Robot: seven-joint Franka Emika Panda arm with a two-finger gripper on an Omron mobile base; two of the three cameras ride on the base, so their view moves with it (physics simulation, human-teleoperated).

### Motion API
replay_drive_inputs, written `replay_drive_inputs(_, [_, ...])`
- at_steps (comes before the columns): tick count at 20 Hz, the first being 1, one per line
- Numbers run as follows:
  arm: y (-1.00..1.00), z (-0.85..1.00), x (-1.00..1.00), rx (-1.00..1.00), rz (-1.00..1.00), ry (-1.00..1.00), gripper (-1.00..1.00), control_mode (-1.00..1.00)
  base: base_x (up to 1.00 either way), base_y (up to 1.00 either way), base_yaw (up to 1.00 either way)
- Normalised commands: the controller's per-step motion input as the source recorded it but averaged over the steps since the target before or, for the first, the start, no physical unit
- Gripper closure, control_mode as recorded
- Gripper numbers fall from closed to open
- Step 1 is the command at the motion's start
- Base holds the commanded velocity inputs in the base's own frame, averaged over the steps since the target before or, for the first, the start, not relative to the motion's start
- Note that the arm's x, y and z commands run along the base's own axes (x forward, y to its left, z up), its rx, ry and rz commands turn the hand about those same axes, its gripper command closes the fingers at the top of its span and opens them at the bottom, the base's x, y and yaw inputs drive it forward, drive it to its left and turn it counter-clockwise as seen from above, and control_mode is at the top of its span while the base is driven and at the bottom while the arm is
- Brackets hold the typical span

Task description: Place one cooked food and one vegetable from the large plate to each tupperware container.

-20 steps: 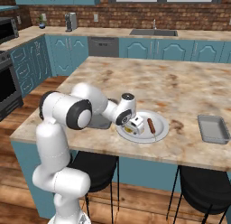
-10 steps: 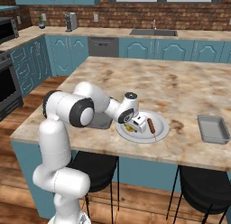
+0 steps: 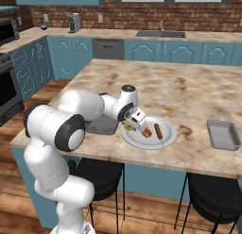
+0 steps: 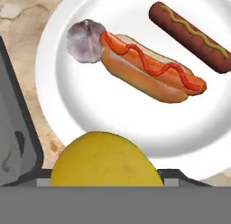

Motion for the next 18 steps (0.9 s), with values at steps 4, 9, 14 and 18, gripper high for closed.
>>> replay_drive_inputs(4, [0.96, 0.98, 0.0, 0.0, 0.15, 0.17, 1.0, -1.0, 0.0, 0.0, 0.0])
replay_drive_inputs(9, [1.0, 0.19, 0.39, 0.0, 0.14, 0.05, 1.0, -1.0, 0.0, 0.0, 0.0])
replay_drive_inputs(14, [0.96, -0.46, 0.95, 0.0, 0.03, 0.01, 1.0, -1.0, 0.0, 0.0, 0.0])
replay_drive_inputs(18, [0.43, -0.28, 0.83, 0.0, 0.01, -0.01, 1.0, -1.0, 0.0, 0.0, 0.0])
